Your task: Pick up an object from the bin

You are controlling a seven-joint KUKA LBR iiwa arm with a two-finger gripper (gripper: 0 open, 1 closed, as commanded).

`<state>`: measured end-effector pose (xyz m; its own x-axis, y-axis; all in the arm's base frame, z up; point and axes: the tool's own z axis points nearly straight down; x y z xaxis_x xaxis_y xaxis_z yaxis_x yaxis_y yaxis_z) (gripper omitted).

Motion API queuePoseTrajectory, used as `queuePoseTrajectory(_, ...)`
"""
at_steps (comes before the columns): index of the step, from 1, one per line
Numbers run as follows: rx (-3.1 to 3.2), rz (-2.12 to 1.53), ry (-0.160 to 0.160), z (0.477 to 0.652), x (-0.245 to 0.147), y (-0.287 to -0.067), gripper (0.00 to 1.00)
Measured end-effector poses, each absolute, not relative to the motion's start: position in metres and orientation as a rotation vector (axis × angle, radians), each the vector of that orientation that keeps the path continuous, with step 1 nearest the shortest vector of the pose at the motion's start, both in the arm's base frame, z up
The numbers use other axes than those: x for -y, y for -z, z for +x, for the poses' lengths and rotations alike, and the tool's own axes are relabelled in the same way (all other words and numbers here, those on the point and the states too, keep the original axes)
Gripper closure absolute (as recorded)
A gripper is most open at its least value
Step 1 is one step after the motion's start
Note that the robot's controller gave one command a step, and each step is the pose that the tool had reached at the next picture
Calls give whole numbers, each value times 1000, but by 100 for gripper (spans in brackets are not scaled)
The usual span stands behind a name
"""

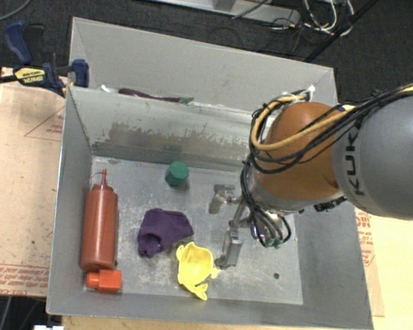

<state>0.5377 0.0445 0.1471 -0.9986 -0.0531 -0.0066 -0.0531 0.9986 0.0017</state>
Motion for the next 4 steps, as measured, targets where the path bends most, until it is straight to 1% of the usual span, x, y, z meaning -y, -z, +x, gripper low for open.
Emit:
queuePoseTrajectory(1, -3127, -118, -4, 512, -48, -96, 0)
queuePoseTrajectory(2, -3121, -252, -5, 496, -42, -73, 0)
queuePoseTrajectory(3, -3126, -124, -7, 492, -65, -70, 100)
queuePoseTrajectory(4, -3126, -124, -7, 492, -65, -70, 100)
